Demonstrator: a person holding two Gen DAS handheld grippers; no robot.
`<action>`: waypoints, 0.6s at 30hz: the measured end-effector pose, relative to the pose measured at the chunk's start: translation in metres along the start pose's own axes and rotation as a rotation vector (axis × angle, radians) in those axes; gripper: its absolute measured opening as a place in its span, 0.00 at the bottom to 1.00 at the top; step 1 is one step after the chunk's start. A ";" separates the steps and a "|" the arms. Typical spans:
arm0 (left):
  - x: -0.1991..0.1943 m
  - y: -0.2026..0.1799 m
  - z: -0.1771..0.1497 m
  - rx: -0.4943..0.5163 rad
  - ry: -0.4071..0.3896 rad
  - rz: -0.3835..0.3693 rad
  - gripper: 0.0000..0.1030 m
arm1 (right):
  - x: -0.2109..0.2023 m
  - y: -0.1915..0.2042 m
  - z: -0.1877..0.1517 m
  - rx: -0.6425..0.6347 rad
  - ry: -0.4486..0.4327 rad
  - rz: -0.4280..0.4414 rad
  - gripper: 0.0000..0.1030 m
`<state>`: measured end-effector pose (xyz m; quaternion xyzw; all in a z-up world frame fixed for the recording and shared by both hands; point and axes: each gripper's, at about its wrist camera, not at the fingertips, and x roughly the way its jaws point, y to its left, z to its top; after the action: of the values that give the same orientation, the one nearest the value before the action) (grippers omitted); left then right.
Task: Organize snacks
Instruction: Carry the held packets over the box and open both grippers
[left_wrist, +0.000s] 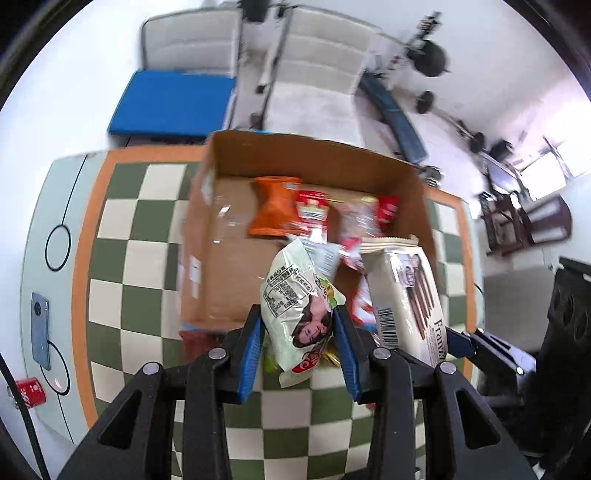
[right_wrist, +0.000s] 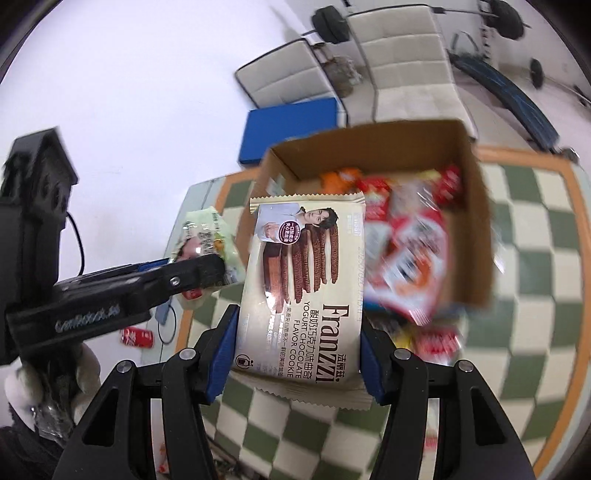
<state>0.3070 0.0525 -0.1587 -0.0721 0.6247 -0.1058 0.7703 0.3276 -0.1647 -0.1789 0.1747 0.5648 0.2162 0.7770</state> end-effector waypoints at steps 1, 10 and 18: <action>0.011 0.010 0.009 -0.015 0.024 0.008 0.33 | 0.011 0.003 0.008 0.000 0.006 -0.003 0.59; 0.070 0.044 0.038 -0.067 0.176 0.065 0.35 | 0.107 -0.004 0.057 0.042 0.136 0.043 0.63; 0.080 0.040 0.041 -0.056 0.189 0.073 0.75 | 0.134 -0.008 0.065 0.011 0.190 -0.034 0.82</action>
<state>0.3662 0.0699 -0.2360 -0.0605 0.6996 -0.0664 0.7089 0.4268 -0.1013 -0.2707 0.1482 0.6399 0.2154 0.7226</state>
